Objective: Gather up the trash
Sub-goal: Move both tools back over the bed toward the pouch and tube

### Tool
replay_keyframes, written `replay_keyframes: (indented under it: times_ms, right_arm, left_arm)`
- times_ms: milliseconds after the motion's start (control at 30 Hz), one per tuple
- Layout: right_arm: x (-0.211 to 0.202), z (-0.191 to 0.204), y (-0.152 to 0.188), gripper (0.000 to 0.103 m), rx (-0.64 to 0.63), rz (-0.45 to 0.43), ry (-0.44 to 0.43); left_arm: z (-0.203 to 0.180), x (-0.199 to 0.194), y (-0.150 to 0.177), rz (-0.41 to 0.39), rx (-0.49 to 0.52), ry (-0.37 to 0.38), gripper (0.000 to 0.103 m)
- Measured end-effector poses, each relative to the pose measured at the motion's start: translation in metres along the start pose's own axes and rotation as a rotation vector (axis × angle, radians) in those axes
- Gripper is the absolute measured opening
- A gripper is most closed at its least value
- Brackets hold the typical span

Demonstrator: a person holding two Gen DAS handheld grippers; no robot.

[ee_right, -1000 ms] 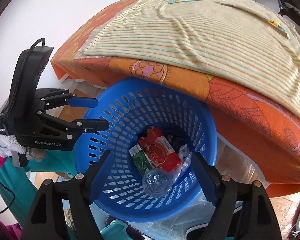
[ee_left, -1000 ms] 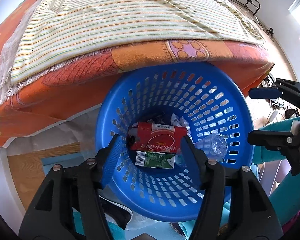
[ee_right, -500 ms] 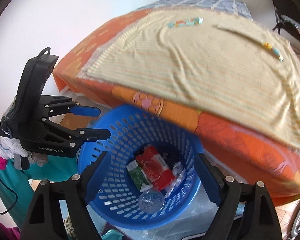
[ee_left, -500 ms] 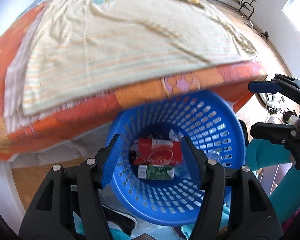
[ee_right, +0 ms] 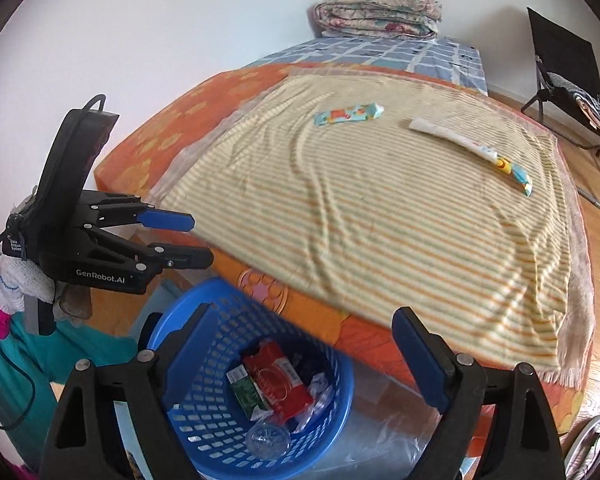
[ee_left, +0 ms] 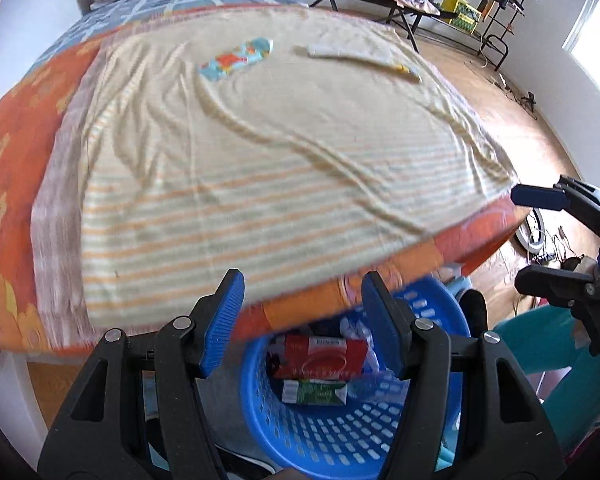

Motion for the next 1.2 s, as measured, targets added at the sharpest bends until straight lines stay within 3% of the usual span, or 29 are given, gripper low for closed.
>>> replay_keyframes:
  times_ms: [200,433,767,1200]
  right_arm:
    - [0.002,-0.014,-0.015,0.091,-0.011,-0.012,0.043]
    - [0.011,-0.038,-0.037,0.091,0.010,-0.011,0.035]
    - [0.045,-0.106,-0.089,0.091,0.129,-0.001,0.024]
    - [0.116,-0.174,-0.151,0.091,0.181,0.002,0.036]
  left_arm:
    - [0.006,0.000,-0.030,-0.034,0.011,0.005,0.063]
    - [0.012,0.007,-0.068,-0.052,0.026,0.027,0.063]
    - [0.032,0.026,-0.124,-0.087,0.013,0.042,0.063]
    - [0.090,0.064,-0.194,-0.128,-0.103,0.106,0.063]
Point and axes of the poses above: each gripper's, at about its wrist camera, not at the fingertips, and x roughly the way its jaws point, z to its left, y to its underside, the point moved 5 cm from there along x, roughly the way its jaws point, and after that the axes turned 15 degrees about y, right-handed, at the moved point
